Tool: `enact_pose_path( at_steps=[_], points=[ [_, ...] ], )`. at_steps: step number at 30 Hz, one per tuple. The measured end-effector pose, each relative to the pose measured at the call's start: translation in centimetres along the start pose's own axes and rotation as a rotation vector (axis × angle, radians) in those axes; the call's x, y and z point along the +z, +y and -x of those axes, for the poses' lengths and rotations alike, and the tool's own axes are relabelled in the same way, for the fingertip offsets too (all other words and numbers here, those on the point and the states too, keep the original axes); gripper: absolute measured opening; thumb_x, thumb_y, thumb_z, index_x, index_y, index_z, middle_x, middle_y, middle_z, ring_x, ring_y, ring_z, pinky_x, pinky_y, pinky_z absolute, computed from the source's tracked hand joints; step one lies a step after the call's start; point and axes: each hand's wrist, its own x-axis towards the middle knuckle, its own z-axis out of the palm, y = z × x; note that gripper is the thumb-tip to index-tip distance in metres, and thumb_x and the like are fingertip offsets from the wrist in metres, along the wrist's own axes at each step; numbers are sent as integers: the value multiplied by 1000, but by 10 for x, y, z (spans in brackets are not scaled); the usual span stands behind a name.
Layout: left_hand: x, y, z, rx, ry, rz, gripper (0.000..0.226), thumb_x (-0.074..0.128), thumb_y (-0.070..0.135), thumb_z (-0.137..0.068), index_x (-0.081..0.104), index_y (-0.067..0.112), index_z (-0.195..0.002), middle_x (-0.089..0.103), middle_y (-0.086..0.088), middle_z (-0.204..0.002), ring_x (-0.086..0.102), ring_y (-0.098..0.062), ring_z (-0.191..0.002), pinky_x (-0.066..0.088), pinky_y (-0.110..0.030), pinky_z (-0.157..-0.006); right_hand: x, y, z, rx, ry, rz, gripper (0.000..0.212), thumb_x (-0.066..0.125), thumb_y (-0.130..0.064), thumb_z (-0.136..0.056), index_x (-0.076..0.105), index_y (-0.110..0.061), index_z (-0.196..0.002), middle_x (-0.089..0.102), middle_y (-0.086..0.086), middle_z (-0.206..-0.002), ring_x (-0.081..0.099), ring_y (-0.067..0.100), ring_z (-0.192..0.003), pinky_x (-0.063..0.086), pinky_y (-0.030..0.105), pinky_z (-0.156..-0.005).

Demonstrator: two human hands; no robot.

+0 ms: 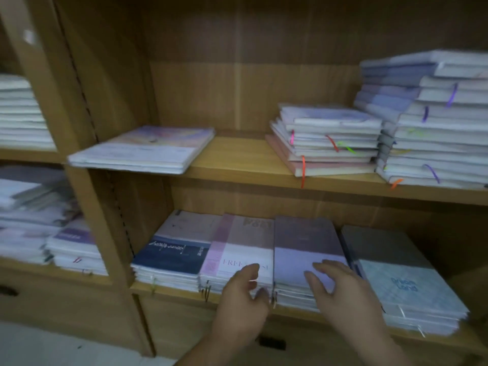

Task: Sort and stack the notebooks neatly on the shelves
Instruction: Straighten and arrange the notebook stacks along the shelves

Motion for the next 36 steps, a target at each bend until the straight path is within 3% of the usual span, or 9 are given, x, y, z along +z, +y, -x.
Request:
enact_pose_path(
  at_steps=[3,6,12,16,20,24,27,33,36],
  points=[
    [-62,27,15,93,93,-25,34,65,14,-95,62,31,-124,68,14,-111,64,3,-94,49,-5,-72,-22,-68,11,-175,-13,-156,28,54,-59,-95,73,-41,-106,71,-26,-100,64,-3,-93,57,28,-81],
    [-116,61,28,180,120,-50,29,63,12,-96,59,32,-117,69,10,-102,64,4,-86,49,-6,-71,-50,-132,10,-337,-18,-293,31,56,-58,-91,69,-33,-77,65,-16,-66,61,4,-65,56,39,-64],
    [-224,109,8,361,406,-65,17,68,16,-93,68,28,-105,69,9,-94,64,-1,-82,49,-13,-67,-109,-236,-29,-499,93,-529,16,69,-36,-92,74,-29,-78,71,-16,-72,64,-2,-69,50,19,-65],
    [-307,121,-26,328,784,-185,19,63,38,-96,61,24,-107,59,-1,-107,58,-10,-86,47,-30,-69,-105,-277,-59,-463,137,-391,31,63,-47,-94,71,-27,-116,59,-14,-94,55,-2,-77,36,4,-62],
    [-322,112,-47,51,510,79,36,64,47,-96,61,18,-119,67,-4,-104,68,-21,-89,60,-40,-74,-86,-297,-74,-307,-8,-334,50,59,-58,-93,67,-20,-126,67,-12,-98,64,8,-90,41,20,-68],
    [-310,117,-49,4,344,551,10,63,13,-100,64,10,-109,71,-13,-108,71,-26,-97,60,-31,-72,-69,-298,-71,-216,-53,-464,33,62,-43,-96,67,-23,-121,67,-4,-57,64,11,-48,48,23,-47],
    [-304,116,-30,14,234,585,20,61,7,-99,69,15,-114,77,-10,-101,70,-22,-87,55,-29,-67,-72,-290,-54,-61,-108,-764,25,64,-28,-97,65,-25,-122,74,11,-87,68,23,-57,62,40,-61],
    [-287,82,59,57,166,643,31,58,4,-97,70,20,-121,76,-9,-111,68,-25,-93,49,-31,-65,-78,-262,-3,-79,-231,-976,53,73,-21,-92,54,-27,-142,61,-6,-130,67,14,-108,53,36,-101],
    [-271,60,107,44,95,629,35,59,1,-92,69,22,-119,76,-10,-112,65,-25,-91,47,-34,-64,-79,-251,36,-97,-127,-862,52,68,-17,-96,51,-30,-144,51,-11,-140,61,5,-107,53,24,-96]
  ],
)
